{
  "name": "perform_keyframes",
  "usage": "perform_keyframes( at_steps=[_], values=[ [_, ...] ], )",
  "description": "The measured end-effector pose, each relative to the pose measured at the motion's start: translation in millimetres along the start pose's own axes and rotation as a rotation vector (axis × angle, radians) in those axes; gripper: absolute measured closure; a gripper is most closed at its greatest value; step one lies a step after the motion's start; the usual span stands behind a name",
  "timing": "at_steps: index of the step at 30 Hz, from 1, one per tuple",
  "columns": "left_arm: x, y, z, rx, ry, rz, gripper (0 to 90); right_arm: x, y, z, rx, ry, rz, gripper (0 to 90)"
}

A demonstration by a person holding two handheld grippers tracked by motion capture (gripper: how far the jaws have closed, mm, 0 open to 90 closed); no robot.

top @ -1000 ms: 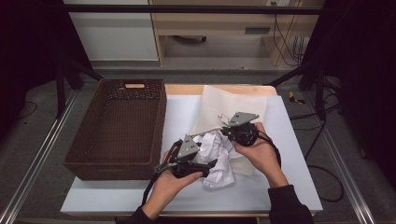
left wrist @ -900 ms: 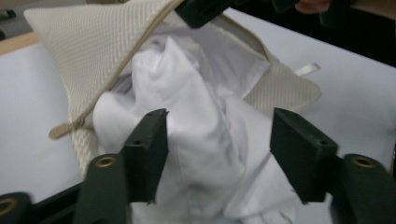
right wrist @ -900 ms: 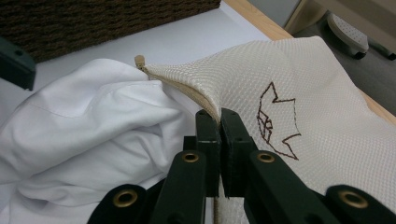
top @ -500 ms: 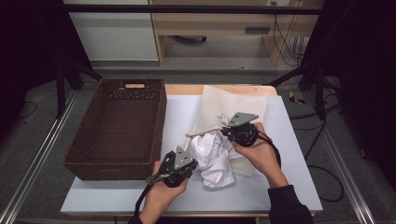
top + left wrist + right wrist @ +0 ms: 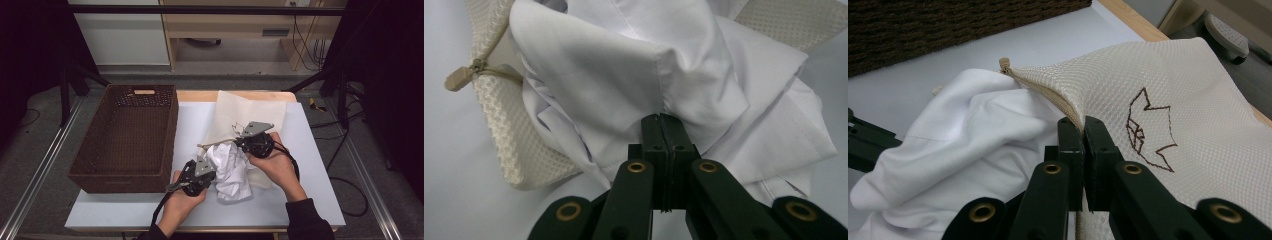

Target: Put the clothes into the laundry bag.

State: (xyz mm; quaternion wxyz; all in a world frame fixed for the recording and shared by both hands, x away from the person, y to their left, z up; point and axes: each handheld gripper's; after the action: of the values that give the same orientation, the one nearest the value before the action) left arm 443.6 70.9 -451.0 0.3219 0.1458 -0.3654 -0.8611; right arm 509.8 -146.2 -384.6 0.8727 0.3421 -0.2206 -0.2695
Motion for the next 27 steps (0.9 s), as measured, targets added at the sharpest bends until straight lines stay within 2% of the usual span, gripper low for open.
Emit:
perform_keyframes(
  at_steps=[18,27],
  values=[
    [2.4,14.8,-20.7,-0.012,-0.029,-0.036,90.0,-0.3,-0.3,0.4,0.000,0.008,0.001,87.9],
    [-2.5,23.0,-32.0,-0.007,-0.049,-0.020,90.0,2.1,-1.8,2.0,0.001,0.002,-0.009,87.9]
  ],
)
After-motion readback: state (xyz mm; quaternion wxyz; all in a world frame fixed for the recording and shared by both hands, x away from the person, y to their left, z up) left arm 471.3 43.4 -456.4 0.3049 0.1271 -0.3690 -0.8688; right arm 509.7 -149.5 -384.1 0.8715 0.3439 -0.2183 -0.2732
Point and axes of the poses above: each handheld gripper's, and its own axes: z roughly backward along the jaws, y roughly out of its top, x roughly to its right, and after that the axes turned 4 degrees about -x, right-handed
